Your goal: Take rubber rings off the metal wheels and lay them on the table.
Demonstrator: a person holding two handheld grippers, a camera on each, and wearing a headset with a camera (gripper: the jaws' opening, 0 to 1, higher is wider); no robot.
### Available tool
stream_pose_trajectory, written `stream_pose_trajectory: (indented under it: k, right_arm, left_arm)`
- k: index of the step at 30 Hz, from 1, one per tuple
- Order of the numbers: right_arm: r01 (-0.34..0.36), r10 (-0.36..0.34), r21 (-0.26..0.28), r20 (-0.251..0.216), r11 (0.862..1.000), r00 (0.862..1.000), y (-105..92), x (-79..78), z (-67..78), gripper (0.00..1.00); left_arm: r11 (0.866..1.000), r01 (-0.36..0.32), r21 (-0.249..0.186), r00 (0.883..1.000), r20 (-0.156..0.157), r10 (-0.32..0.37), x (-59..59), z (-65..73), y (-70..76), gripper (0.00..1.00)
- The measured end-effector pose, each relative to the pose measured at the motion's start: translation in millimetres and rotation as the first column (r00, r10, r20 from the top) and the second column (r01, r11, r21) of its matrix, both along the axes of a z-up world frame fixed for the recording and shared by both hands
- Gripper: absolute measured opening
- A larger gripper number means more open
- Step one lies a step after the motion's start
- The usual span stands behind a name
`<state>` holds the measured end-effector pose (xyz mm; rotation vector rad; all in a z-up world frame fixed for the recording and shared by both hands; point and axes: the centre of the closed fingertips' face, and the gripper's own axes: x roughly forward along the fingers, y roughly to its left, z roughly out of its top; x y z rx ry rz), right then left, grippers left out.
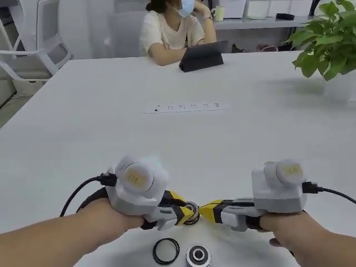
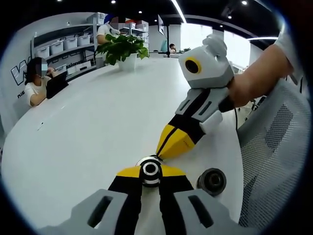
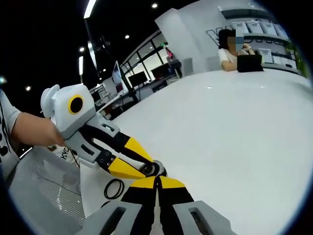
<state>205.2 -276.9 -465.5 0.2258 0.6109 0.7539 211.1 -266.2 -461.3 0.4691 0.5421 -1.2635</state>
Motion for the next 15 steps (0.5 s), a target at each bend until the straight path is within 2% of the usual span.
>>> stream_pose_trajectory:
  k: [15]
  right_arm:
    - [-0.010,0.010,-0.016,0.010,1.000,1.000,0.3,0.0,-0.2,0.00]
  left_arm:
    - [1.000,-0.006,-0.003,1.000,-0.002,0.006,-0.3,-0.2,0.1,0.07]
